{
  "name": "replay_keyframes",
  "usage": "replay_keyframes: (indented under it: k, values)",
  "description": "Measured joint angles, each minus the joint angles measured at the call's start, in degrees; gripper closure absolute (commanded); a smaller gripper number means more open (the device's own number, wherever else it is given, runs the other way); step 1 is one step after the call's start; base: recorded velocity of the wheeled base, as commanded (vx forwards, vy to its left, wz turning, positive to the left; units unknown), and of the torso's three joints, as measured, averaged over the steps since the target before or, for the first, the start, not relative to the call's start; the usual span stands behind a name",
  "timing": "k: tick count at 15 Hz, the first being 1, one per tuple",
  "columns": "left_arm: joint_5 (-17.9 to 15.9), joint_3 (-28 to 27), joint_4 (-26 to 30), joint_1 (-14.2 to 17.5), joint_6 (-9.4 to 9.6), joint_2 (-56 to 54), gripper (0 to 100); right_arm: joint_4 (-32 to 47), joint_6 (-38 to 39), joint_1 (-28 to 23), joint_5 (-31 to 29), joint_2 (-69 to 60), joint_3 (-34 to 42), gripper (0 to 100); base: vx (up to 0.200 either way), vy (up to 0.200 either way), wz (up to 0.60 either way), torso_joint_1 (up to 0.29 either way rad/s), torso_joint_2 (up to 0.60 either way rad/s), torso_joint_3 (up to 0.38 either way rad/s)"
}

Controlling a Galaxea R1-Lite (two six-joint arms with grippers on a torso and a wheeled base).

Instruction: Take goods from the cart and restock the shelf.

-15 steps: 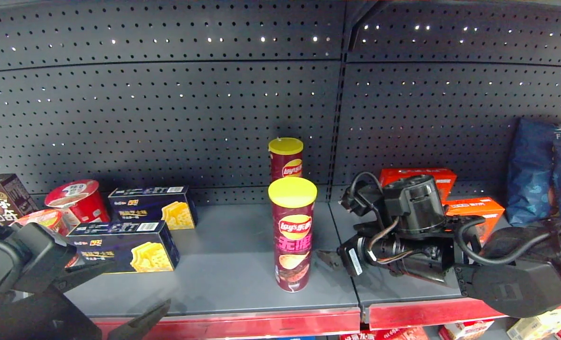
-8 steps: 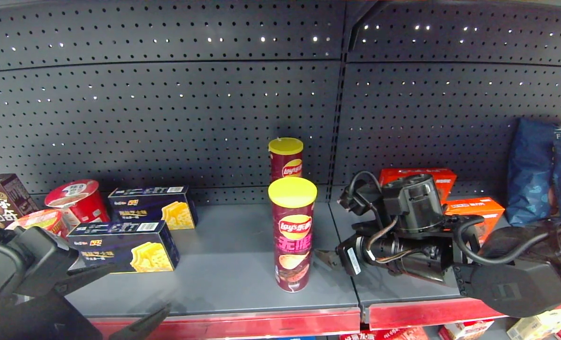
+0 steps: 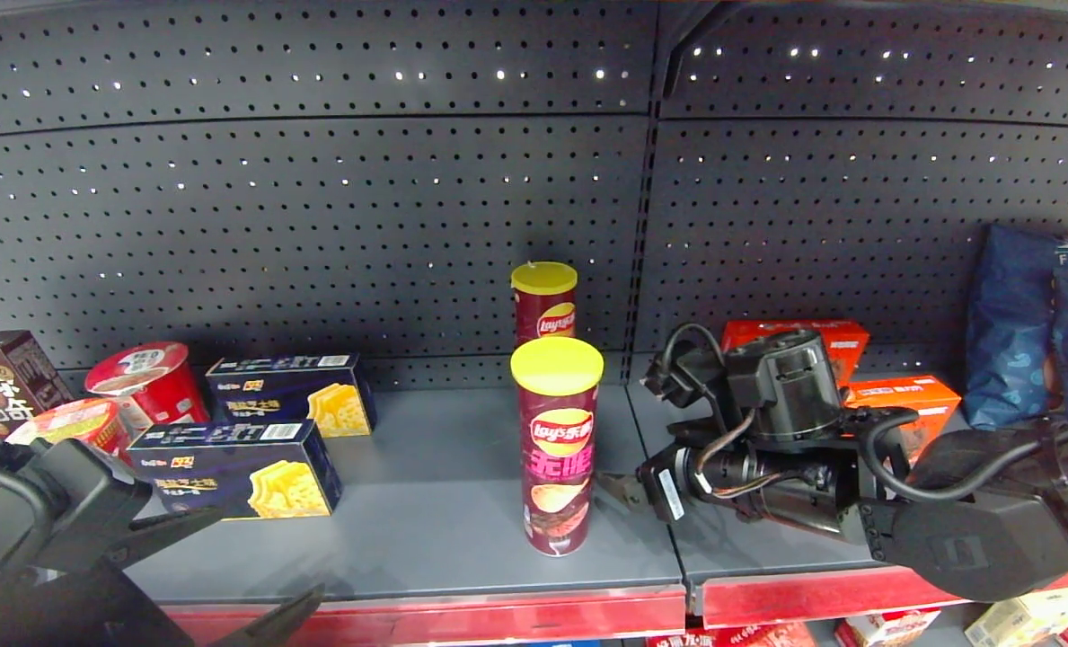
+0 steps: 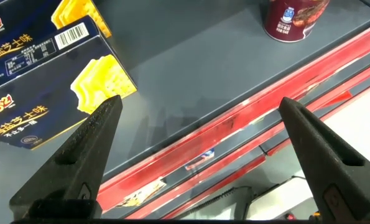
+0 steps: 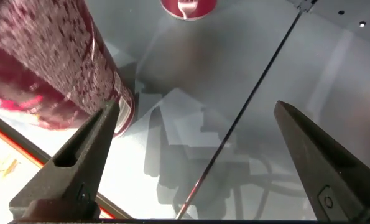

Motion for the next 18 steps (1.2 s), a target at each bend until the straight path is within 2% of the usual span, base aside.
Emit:
replay_keyframes:
  k: [10, 16, 18]
  values:
    - [0.00, 1.44, 0.11, 0.17, -0.02, -1.00, 0, -0.02, 0.09, 0.51, -0.11, -0.37, 0.39, 0, 0.000, 0.000, 0.00, 0.000, 0.00, 0.000]
    - [0.17, 1.46, 0.28, 1.44, -0.15, -3.69, 0, -0.05, 0.99, 0.11, -0.33, -8.72, 6.47, 0, 0.000, 0.000, 0.00, 0.000, 0.00, 0.000]
    - [2.77, 1.13, 0.44, 1.66, -0.15, -4.89, 0, 0.09, 1.18, -0.21, -0.40, -12.21, 8.79, 0, 0.000, 0.000, 0.00, 0.000, 0.00, 0.000]
